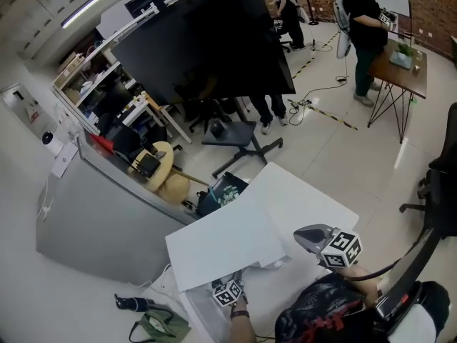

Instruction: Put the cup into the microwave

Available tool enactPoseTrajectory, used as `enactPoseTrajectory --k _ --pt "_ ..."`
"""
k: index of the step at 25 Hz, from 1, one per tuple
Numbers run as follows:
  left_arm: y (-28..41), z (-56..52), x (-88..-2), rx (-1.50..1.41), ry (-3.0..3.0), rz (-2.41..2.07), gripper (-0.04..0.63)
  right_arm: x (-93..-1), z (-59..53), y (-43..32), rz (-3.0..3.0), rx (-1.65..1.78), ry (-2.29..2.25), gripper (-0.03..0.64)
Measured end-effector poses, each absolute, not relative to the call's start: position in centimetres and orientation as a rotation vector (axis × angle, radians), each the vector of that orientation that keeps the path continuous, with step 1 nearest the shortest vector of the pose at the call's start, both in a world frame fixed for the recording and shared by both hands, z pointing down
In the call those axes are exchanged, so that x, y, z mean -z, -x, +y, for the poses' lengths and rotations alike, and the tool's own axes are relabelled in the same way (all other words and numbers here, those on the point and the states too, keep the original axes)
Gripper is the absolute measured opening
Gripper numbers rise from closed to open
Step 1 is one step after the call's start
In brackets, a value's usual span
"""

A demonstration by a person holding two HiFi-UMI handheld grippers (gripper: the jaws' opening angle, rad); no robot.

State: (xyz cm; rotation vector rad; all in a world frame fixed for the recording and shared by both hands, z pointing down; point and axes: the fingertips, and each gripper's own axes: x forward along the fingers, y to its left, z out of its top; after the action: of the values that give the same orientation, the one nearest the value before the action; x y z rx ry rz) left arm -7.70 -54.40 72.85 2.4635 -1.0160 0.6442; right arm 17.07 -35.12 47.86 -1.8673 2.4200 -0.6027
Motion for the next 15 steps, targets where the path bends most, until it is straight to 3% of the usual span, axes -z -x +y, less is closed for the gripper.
enactPoseTrajectory --k 7,15 --pt "8.4 -43.5 -69.6 -0.522 -2.396 -0.961 0.459 -49.6 -36.3 -14.9 2.483 0.675 1.812 0.000" --pt "5.4 -38.7 -63.3 -0.410 -2.558 -0.788 0.440 -48.2 -38.2 -10.1 2.639 0.567 1.657 0.000"
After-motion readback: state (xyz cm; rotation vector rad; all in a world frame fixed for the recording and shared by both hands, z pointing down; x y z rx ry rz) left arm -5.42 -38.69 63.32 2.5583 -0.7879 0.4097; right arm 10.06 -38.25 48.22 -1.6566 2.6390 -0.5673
